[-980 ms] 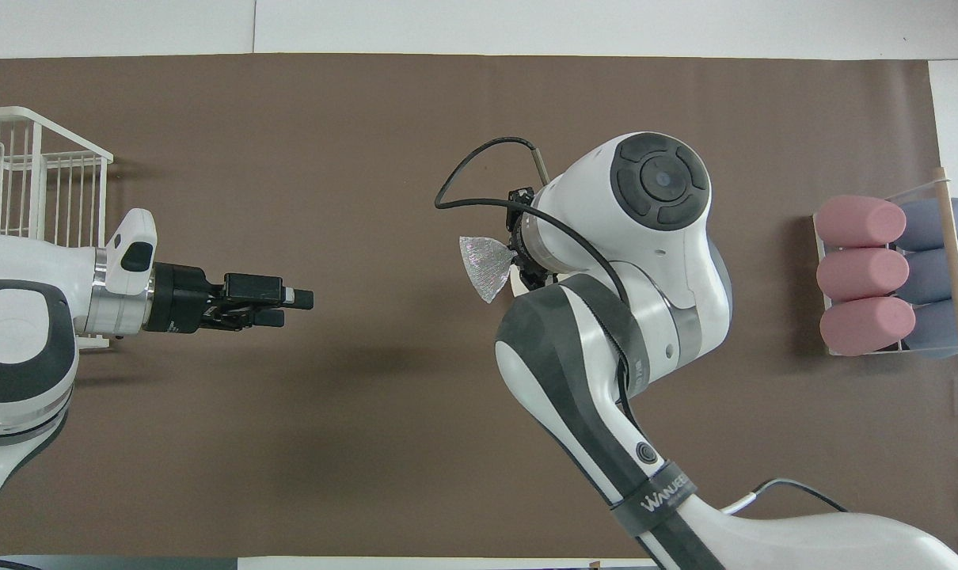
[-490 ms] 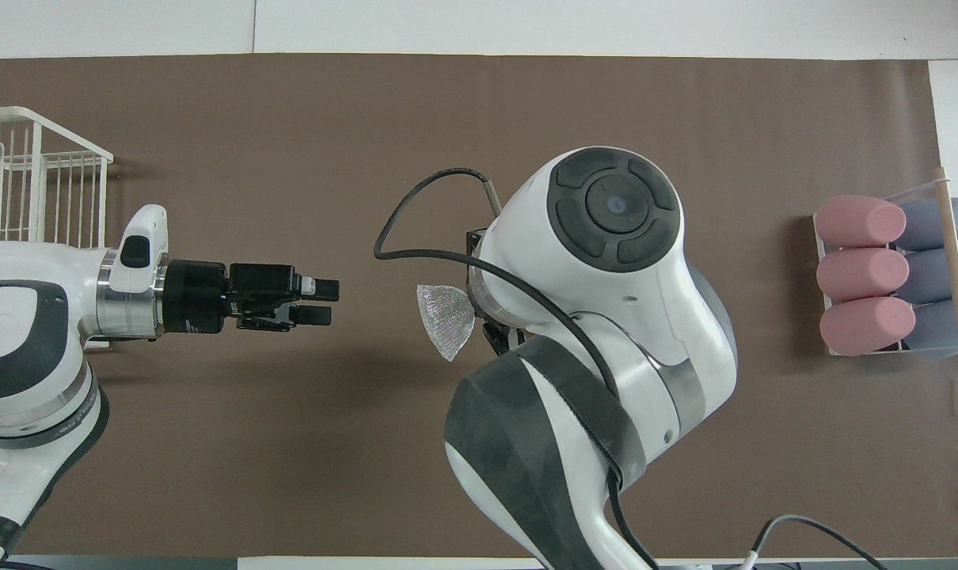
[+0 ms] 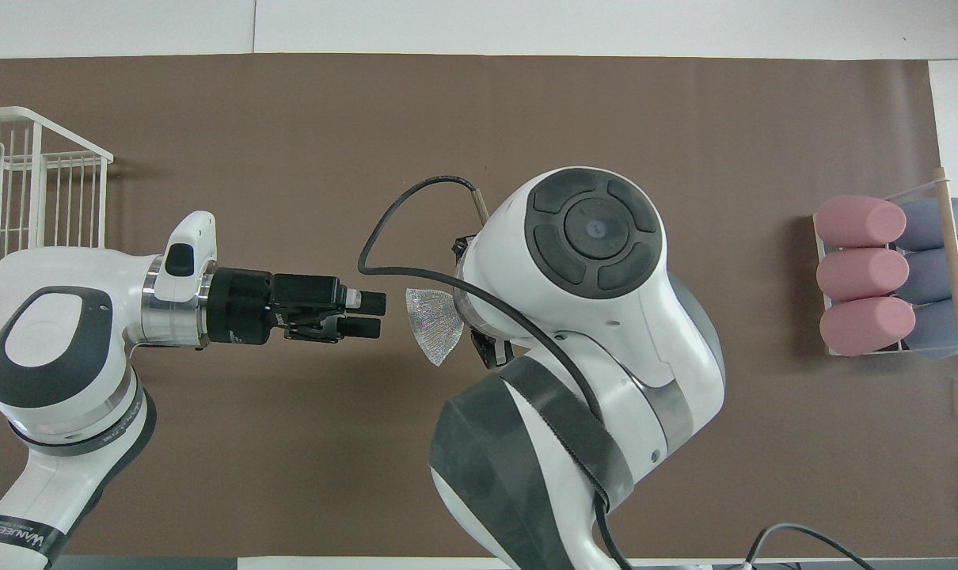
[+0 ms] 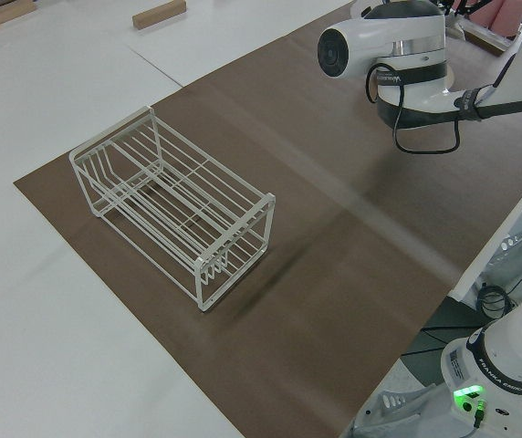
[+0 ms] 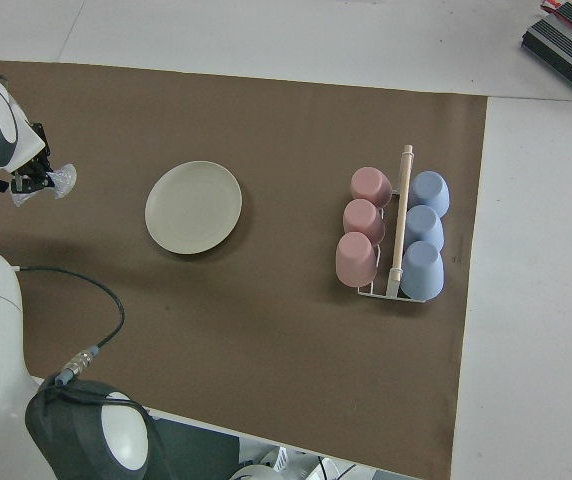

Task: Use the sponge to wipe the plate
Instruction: 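Lift the scrubber off the plate toward the left gripper, then grasp the scrubber with the left gripper while the right gripper releases, then retract the right gripper to rest while the left gripper holds scrubber, then place the scrubber back into the wire rack with the left gripper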

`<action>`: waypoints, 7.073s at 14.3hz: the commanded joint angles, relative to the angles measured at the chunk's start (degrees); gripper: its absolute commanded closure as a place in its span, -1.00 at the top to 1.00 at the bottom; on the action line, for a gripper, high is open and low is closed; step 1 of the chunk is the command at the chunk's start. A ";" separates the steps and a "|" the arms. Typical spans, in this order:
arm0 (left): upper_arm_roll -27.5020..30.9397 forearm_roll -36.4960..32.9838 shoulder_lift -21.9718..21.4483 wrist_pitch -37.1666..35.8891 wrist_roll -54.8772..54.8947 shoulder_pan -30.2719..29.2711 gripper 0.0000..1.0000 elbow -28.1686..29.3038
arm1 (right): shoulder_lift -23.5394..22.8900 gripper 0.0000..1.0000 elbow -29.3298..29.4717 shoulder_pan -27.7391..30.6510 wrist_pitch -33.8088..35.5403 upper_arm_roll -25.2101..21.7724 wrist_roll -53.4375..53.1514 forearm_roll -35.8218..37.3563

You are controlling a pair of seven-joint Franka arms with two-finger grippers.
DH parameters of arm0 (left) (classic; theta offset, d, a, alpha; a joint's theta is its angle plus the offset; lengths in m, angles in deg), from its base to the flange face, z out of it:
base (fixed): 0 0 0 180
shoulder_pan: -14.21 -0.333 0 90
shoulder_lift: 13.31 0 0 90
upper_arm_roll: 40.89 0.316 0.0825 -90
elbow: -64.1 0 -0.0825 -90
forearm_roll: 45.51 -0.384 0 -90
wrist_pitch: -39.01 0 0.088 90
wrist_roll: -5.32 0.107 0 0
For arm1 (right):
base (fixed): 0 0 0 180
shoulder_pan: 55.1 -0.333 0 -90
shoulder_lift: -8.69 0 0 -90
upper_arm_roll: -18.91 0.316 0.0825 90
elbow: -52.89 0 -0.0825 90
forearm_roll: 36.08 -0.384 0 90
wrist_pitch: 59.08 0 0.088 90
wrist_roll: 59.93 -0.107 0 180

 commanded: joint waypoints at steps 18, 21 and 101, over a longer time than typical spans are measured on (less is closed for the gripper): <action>0.77 4.93 -2.05 7.15 0.54 7.50 -1.00 2.96 | 0.38 0.27 -0.63 0.37 -1.75 0.31 -0.27 0.92; 0.86 4.93 -2.13 6.79 0.45 7.33 -1.00 3.05 | 0.65 1.00 -1.33 0.10 -3.07 0.31 0.69 1.01; 1.21 -137.81 31.53 -21.77 -58.44 2.14 -1.00 -39.40 | 8.21 1.00 1.74 37.19 14.07 -0.21 110.39 9.80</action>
